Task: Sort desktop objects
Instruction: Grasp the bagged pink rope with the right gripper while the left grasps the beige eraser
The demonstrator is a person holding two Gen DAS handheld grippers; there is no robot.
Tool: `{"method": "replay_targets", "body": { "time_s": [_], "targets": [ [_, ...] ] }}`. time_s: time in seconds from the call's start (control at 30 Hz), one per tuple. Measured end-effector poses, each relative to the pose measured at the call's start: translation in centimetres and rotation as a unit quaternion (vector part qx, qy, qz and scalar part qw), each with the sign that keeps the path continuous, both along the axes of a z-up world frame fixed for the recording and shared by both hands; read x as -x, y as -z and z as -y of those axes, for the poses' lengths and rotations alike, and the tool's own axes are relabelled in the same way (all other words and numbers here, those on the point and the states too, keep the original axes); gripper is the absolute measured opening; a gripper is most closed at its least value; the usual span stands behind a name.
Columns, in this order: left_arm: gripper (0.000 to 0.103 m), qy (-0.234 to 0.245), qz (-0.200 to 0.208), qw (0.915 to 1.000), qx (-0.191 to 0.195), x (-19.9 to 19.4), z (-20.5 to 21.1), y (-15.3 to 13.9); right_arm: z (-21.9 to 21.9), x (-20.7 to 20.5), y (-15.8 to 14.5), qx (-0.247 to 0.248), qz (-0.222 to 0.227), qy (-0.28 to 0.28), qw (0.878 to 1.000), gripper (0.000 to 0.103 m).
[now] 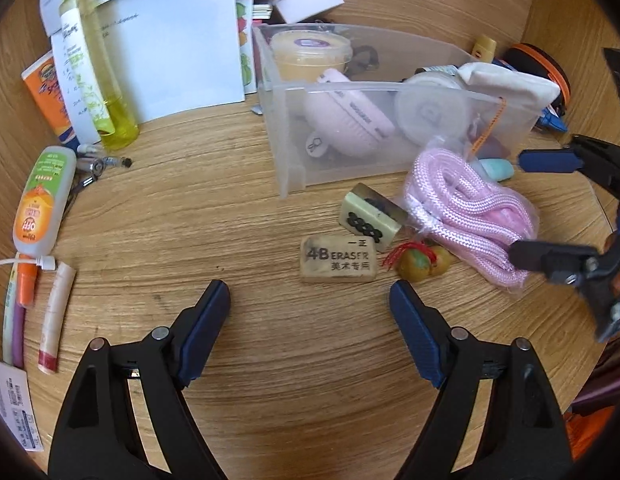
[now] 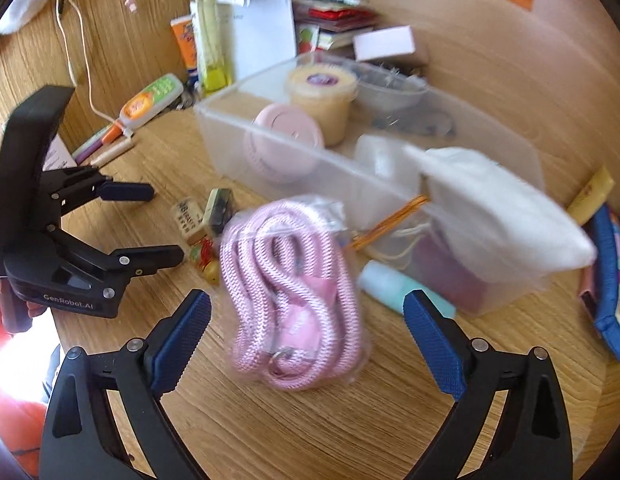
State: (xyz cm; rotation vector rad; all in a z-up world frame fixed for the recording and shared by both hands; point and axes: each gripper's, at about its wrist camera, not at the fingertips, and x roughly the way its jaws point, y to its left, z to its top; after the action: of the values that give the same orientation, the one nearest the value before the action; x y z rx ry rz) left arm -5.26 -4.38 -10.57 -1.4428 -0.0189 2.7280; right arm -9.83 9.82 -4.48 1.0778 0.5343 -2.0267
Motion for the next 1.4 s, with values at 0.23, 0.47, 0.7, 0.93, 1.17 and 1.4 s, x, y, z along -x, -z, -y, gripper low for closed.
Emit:
{"method": "replay_targets", "body": {
  "time_s": [0.23,0.47,0.7,0.93,1.17,1.4],
  "targets": [
    [0.073,0.02,-0.015,0.9996,0.017,0.3,-1.3,0.1,1.8,0.1,2.9,-0.027,0.031,-0.011,0.999,0.095],
    [0.056,0.024,-0.027,0.9993,0.009,0.5,-1.0,-0.1,1.2,-0.1,2.6,-0.021,0.022,-0.019,0.999,0.063],
    [0.039,0.023,-0.036,0.9991,0.004,0.6,-0.8,-0.3,-0.3,-0.2,2.1,0.005,0.031,-0.011,0.999,0.051],
    [0.039,0.004,-0.047,0.9981,-0.039,-0.1,0.1,-1.3,-2.0,-0.8,1.0,0.035,0.037,0.002,0.999,0.051],
    [0.039,0.001,-0.082,0.9953,-0.052,-1.1,-0.5,-3.8,-3.7,-1.7,-0.9,0.061,0.027,0.015,0.998,0.051],
    [0.039,0.013,-0.128,0.9902,-0.055,-1.2,-1.2,-7.0,-5.0,-1.6,-4.0,0.099,-0.002,0.034,0.995,0.051]
  ]
}}
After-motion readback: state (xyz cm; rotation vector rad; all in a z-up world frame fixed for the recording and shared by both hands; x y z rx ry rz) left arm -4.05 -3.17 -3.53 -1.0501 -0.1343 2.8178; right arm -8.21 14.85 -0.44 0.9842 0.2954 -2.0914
